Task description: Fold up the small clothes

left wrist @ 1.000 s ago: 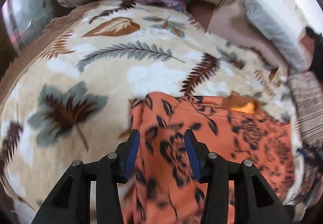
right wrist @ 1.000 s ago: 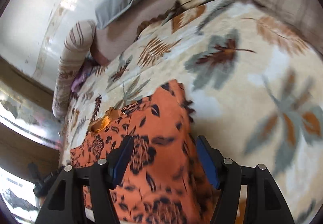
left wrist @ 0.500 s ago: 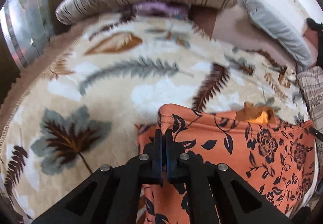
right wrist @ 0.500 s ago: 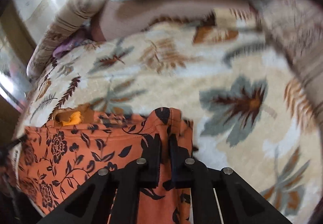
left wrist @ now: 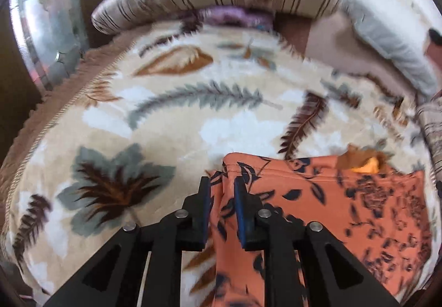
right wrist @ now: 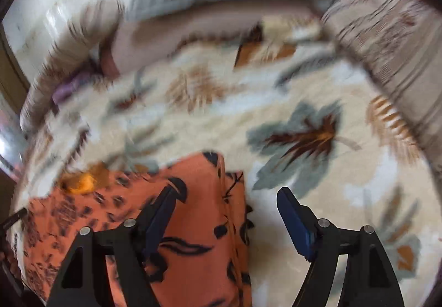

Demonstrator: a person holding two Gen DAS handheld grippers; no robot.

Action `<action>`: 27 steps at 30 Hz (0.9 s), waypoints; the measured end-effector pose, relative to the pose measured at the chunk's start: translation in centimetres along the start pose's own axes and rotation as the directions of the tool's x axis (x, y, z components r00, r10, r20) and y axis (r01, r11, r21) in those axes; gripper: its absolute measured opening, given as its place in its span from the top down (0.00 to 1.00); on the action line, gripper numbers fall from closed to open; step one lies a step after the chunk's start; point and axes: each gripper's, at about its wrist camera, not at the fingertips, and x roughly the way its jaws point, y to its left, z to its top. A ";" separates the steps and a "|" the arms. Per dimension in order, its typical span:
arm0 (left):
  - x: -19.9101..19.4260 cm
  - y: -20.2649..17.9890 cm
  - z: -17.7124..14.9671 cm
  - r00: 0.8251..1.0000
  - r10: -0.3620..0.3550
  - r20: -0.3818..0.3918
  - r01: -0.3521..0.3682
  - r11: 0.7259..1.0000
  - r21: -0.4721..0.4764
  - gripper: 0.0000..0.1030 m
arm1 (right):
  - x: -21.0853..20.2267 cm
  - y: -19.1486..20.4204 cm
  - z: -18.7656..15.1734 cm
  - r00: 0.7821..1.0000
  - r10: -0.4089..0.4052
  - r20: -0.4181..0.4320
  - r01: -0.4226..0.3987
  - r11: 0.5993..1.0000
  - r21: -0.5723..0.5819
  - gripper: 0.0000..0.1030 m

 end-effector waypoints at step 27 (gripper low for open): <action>-5.8 1.2 -11.2 0.992 0.054 -0.117 -0.053 0.998 0.015 0.45 | -2.1 0.3 -10.3 0.944 0.297 -0.144 -0.264 0.941 0.210 0.19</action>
